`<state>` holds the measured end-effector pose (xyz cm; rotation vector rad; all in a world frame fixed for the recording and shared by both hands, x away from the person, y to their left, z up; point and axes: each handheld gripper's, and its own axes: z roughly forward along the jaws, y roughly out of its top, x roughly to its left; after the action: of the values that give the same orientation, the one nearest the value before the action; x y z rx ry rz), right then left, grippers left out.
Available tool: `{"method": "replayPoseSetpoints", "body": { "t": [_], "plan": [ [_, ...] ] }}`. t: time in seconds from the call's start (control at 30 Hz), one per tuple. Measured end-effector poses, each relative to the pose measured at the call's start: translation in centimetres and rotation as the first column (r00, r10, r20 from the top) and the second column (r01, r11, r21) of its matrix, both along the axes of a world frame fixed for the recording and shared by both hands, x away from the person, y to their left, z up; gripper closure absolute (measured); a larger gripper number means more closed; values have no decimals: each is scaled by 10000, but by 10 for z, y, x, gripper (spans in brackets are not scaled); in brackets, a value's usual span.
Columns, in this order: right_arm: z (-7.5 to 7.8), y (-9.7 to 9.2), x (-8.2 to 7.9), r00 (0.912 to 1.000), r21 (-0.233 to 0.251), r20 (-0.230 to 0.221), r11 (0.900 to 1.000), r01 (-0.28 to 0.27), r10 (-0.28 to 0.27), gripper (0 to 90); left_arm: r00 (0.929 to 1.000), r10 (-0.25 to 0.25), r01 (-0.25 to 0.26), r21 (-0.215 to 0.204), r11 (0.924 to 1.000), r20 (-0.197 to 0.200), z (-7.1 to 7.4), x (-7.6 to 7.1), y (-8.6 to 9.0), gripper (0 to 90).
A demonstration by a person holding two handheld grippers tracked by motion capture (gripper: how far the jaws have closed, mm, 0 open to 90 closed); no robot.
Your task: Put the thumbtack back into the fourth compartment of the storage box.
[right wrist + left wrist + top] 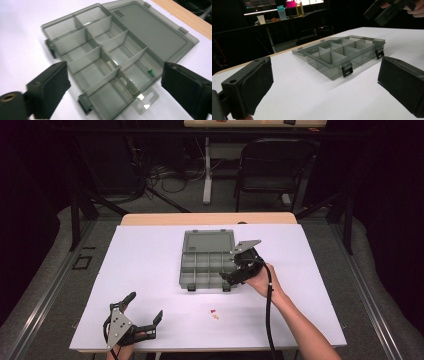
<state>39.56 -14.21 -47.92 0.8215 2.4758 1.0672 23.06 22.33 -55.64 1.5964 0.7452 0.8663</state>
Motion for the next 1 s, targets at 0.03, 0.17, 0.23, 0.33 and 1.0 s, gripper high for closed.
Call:
{"method": "replayPoseSetpoints", "body": {
  "t": [0.03, 0.17, 0.23, 0.33, 1.0],
  "plan": [
    [0, 0, 0, 10000, 0, 0, 10000, 0, 0, 60, 10000, 9, -9, -1, 10000, -1, 0, 0, 0, 0],
    [0, 1, -14, 9993, -7, 71, 9993, -374, 374, 42, 10000, -43, 43, 5, 10000, -47, 0, 0, 0, 0],
    [0, 1, -20, 9987, 163, 62, 9986, -498, 497, 28, 10000, -45, 45, 27, 10000, -60, 0, 0, -1, 0],
    [-2, 2, -28, 9979, 162, 65, 9978, -644, 643, 11, 10000, -56, 57, 56, 10000, -71, 0, 0, -1, 0],
    [-23, 17, -55, 9827, -40, -312, 9831, -1830, 1828, 0, 9999, -84, 84, 53, 10000, -100, 0, 1, -1, 0]
  ]
}}
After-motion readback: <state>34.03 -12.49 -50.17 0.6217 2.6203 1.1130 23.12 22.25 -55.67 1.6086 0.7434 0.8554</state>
